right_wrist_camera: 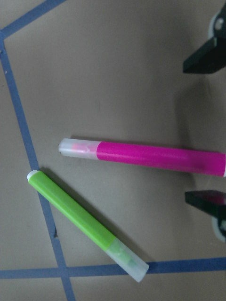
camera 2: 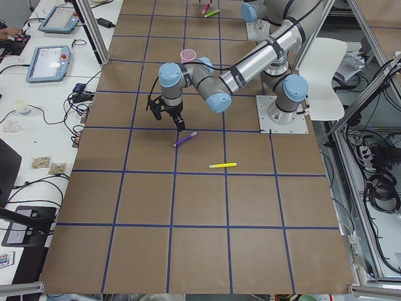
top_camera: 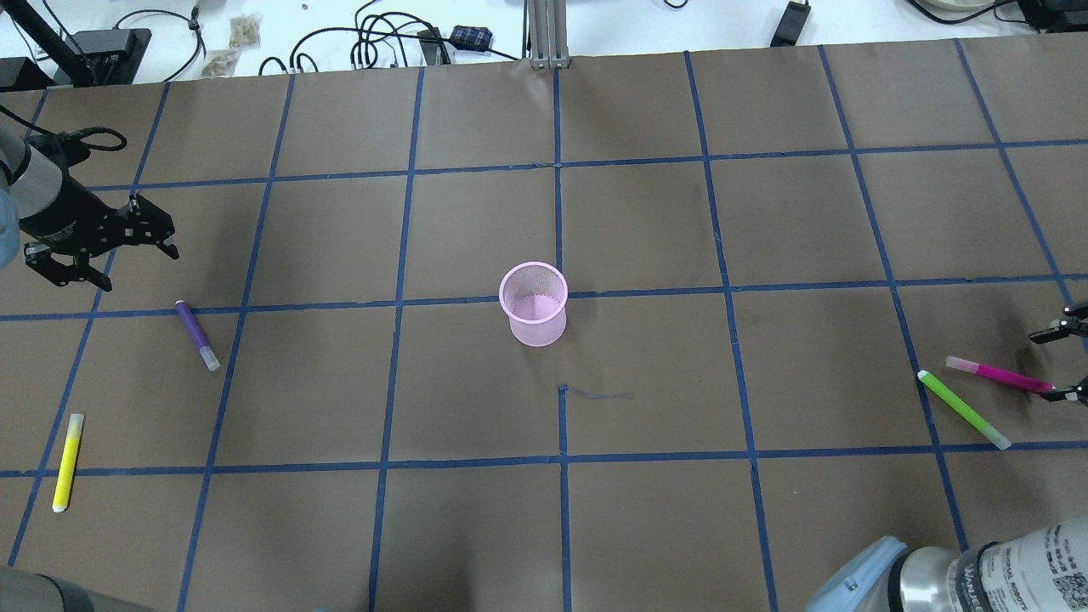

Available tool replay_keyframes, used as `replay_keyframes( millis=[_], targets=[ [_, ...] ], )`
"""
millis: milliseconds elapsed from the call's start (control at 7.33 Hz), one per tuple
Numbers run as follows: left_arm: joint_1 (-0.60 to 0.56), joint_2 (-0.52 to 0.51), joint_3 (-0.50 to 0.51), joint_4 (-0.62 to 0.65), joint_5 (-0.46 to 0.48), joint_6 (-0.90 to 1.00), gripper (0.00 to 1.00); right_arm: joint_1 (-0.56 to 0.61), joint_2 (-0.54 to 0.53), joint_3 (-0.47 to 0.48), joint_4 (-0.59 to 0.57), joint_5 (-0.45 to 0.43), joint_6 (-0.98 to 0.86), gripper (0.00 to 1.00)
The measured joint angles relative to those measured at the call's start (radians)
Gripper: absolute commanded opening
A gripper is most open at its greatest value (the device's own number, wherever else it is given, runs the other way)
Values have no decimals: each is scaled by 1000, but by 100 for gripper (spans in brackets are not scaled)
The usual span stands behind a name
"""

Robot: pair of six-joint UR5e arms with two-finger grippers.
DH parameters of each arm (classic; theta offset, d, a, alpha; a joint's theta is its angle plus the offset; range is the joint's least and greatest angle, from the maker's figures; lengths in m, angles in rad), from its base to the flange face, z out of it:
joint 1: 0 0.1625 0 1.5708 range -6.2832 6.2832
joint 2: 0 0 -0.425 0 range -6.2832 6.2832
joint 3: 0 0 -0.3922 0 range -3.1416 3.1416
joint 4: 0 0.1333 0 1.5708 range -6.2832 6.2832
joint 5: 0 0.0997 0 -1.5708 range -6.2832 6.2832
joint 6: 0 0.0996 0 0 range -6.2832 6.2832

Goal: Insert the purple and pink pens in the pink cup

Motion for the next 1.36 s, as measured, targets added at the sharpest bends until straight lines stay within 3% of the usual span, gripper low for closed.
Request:
replay_keyframes(
  millis=[273,545,682,818,1091,1364],
  targets=[
    [16,-83,-4,69,1,-4,100,-1,0,7,1,-1,-4,61],
    [18,-146,-7,107,43,-13,100,-1,0,9,1,-1,-30,39],
    [18,-168,-10,127,61,-20,100,-1,0,10,1,-3,-36,22],
    [18,-186,-14,146,68,-26,100,-1,0,10,2,-4,-37,13],
    [18,-203,-16,161,68,-48,76,0,-3,9,5,-23,-32,8],
    [16,-207,-16,164,64,-65,62,5,-32,10,8,-33,-13,7]
  ],
)
